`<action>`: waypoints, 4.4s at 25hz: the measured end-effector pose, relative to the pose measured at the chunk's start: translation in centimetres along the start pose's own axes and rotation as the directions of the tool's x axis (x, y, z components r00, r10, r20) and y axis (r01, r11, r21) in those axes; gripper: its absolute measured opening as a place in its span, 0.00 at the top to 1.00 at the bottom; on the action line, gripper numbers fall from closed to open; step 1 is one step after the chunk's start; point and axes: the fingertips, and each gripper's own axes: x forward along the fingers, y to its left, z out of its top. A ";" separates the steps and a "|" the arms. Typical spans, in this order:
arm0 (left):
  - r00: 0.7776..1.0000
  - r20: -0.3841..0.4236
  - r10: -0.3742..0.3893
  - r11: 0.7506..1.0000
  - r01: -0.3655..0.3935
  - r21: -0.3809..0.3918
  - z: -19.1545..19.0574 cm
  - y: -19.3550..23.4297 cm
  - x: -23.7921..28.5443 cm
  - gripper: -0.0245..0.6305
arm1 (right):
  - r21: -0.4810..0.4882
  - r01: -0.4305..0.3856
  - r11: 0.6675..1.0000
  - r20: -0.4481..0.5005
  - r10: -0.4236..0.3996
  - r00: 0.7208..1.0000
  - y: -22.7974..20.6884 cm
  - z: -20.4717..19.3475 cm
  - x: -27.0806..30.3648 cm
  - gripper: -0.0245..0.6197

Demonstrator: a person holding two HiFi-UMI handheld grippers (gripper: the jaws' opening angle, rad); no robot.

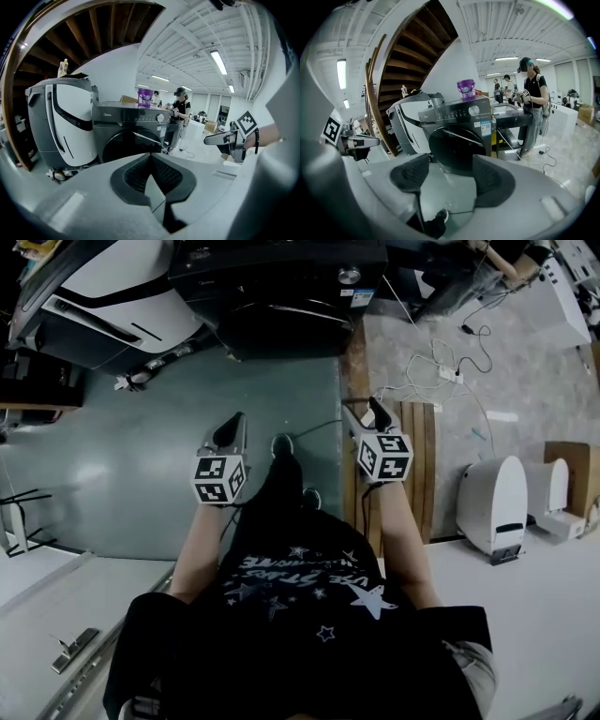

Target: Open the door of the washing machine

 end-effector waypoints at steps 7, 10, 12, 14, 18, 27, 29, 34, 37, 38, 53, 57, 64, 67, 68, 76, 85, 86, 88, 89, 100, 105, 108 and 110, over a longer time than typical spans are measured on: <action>0.997 -0.060 -0.044 0.999 0.046 0.028 1.4 4.0 6.6 0.95 | 0.020 0.047 0.999 -0.061 -0.045 0.997 -1.3 1.8 7.6 0.51; 0.995 -0.076 -0.064 0.997 0.067 0.038 1.9 5.7 9.1 0.95 | 0.022 0.081 0.996 -0.086 -0.079 0.993 -2.4 2.6 10.1 0.51; 0.993 -0.088 -0.077 0.996 0.081 0.038 2.2 6.9 10.7 0.95 | 0.017 0.102 0.995 -0.101 -0.100 0.990 -2.9 3.3 11.6 0.51; 0.990 -0.101 -0.093 0.995 0.097 0.034 2.3 7.9 12.1 0.95 | 0.015 0.116 0.993 -0.110 -0.114 0.987 -3.2 4.0 13.0 0.51; 0.984 -0.127 -0.126 0.990 0.132 0.044 2.6 9.0 14.7 0.95 | -0.004 0.123 0.992 -0.123 -0.122 0.985 -3.7 5.0 15.5 0.51; 0.983 -0.148 -0.107 0.992 0.115 0.046 2.6 9.4 19.3 0.95 | -0.077 0.107 0.991 -0.137 -0.117 0.984 -8.2 5.3 21.3 0.51; 0.986 -0.147 -0.075 0.996 0.082 0.039 2.3 9.5 20.1 0.95 | -0.115 0.084 0.990 -0.143 -0.100 0.985 -9.4 5.1 22.9 0.51; 0.988 -0.156 0.012 1.000 -0.011 0.006 1.4 9.4 21.8 0.95 | -0.260 0.000 0.966 -0.175 -0.047 0.983 -12.1 4.1 26.8 0.51; 0.986 -0.159 0.057 0.998 -0.060 -0.017 0.8 9.3 23.0 0.95 | -0.345 -0.056 0.937 -0.180 -0.007 0.984 -13.1 4.1 29.3 0.51; 0.985 -0.157 0.069 0.997 -0.074 -0.026 0.7 9.2 23.4 0.95 | -0.370 -0.075 0.926 -0.183 0.007 0.983 -13.4 4.2 30.0 0.51; 0.974 -0.154 0.164 0.984 -0.172 -0.044 -0.6 8.5 25.4 0.95 | -0.782 -0.317 0.537 -0.331 0.073 0.941 -11.9 2.2 35.3 0.59; 0.971 -0.169 0.172 0.981 -0.184 -0.055 -1.6 8.2 25.2 0.95 | -0.819 -0.315 0.479 -0.333 0.049 0.941 -12.3 2.3 35.8 0.71; 0.966 -0.191 0.173 0.977 -0.193 -0.091 -3.2 6.8 25.3 0.95 | -0.819 -0.339 0.462 -0.356 0.053 0.933 -12.2 2.3 35.8 0.72; 0.966 -0.204 0.158 0.978 -0.182 -0.106 -4.0 5.8 25.7 0.95 | -0.793 -0.396 0.463 -0.417 0.062 0.907 -12.1 2.2 35.8 0.75; 0.967 -0.207 0.151 0.979 -0.176 -0.107 -4.3 5.4 25.8 0.95 | -0.787 -0.415 0.457 -0.435 0.066 0.898 -12.1 2.2 35.8 0.75; 0.965 -0.226 0.131 0.981 -0.159 -0.113 -5.6 4.0 25.8 0.95 | -0.767 -0.486 0.420 -0.490 0.107 0.865 -12.3 2.3 35.5 0.78; 0.957 -0.250 0.146 0.975 -0.182 -0.128 -6.8 4.2 24.6 0.95 | -0.765 -0.465 0.447 -0.482 0.082 0.872 -12.1 2.2 35.6 0.78; 0.958 -0.249 0.142 0.976 -0.178 -0.129 -6.8 3.9 24.7 0.95 | -0.765 -0.462 0.448 -0.481 0.079 0.873 -12.1 2.2 35.6 0.78; 0.960 -0.246 0.131 0.977 -0.167 -0.130 -6.7 3.5 24.9 0.95 | -0.766 -0.458 0.452 -0.481 0.071 0.874 -12.2 2.1 35.5 0.78; 0.961 -0.244 0.127 0.978 -0.163 -0.130 -6.7 3.4 25.0 0.95 | -0.766 -0.456 0.453 -0.481 0.067 0.874 -12.2 2.2 35.6 0.78; 0.962 -0.238 0.131 0.975 -0.168 -0.143 -7.1 4.1 24.0 0.95 | -0.758 -0.439 0.484 -0.484 0.034 0.874 -11.9 2.1 35.7 0.77; 0.963 -0.235 0.135 0.972 -0.175 -0.155 -7.4 4.8 23.9 0.95 | -0.755 -0.434 0.491 -0.488 0.021 0.873 -12.2 2.2 35.5 0.77; 0.965 -0.228 0.132 0.975 -0.169 -0.148 -7.2 5.3 23.9 0.94 | -0.755 -0.422 0.502 -0.481 0.013 0.877 -12.1 2.2 35.5 0.77; 0.966 -0.224 0.127 0.976 -0.162 -0.145 -7.1 5.4 23.8 0.95 | -0.753 -0.418 0.508 -0.483 0.005 0.876 -12.1 2.1 35.5 0.77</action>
